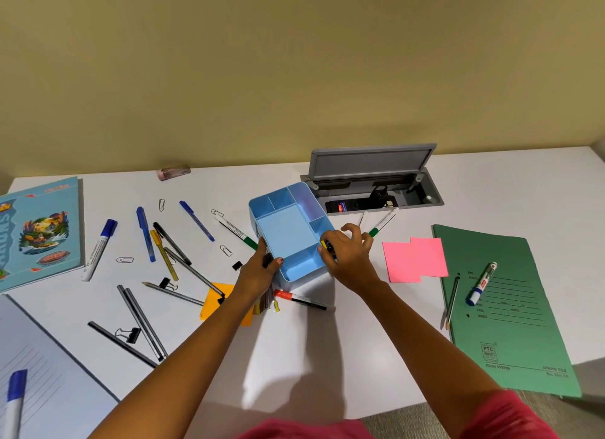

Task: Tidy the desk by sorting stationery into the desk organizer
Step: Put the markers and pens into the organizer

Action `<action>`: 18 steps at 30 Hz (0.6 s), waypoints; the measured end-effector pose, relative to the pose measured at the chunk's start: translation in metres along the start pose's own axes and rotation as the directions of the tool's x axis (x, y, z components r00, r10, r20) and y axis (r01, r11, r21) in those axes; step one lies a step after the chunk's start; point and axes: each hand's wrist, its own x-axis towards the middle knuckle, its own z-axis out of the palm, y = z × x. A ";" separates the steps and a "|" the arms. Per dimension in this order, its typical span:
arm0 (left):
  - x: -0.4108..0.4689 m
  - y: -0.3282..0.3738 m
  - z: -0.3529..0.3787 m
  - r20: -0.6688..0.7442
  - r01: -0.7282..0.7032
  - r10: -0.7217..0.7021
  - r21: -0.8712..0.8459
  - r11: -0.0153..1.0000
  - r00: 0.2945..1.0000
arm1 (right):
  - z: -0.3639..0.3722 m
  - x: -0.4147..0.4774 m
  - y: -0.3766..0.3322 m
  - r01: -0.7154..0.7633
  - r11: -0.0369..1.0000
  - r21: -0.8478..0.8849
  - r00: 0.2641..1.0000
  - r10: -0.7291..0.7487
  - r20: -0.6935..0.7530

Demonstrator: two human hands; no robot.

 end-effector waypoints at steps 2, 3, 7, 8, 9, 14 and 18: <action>0.000 0.000 0.000 0.009 -0.002 0.003 -0.018 1.000 1.000 | 0.001 0.000 0.002 0.018 1.000 0.008 1.000 -0.018 0.013; 0.000 0.000 0.000 0.014 -0.003 0.003 -0.033 0.999 1.000 | 0.001 0.000 0.002 0.025 1.000 0.012 0.999 -0.026 0.022; 0.000 0.002 0.000 0.021 0.007 -0.006 -0.068 0.998 1.000 | -0.001 0.000 0.005 0.019 1.000 0.019 0.999 -0.019 0.049; -0.001 0.002 0.000 0.024 0.003 -0.001 -0.076 0.997 1.000 | -0.001 0.000 0.005 0.019 1.000 0.015 0.998 -0.020 0.060; -0.001 0.000 0.000 0.027 -0.001 0.004 -0.083 0.997 1.000 | -0.002 0.000 0.005 0.018 1.000 0.014 0.997 -0.019 0.071; 0.000 -0.001 0.000 0.022 -0.001 0.003 -0.067 0.998 1.000 | -0.006 0.001 0.002 0.004 0.999 0.032 0.994 -0.007 0.105; 0.001 -0.001 0.001 0.022 -0.007 0.009 -0.087 0.996 1.000 | -0.007 0.001 0.001 -0.039 0.997 0.070 0.990 0.028 0.141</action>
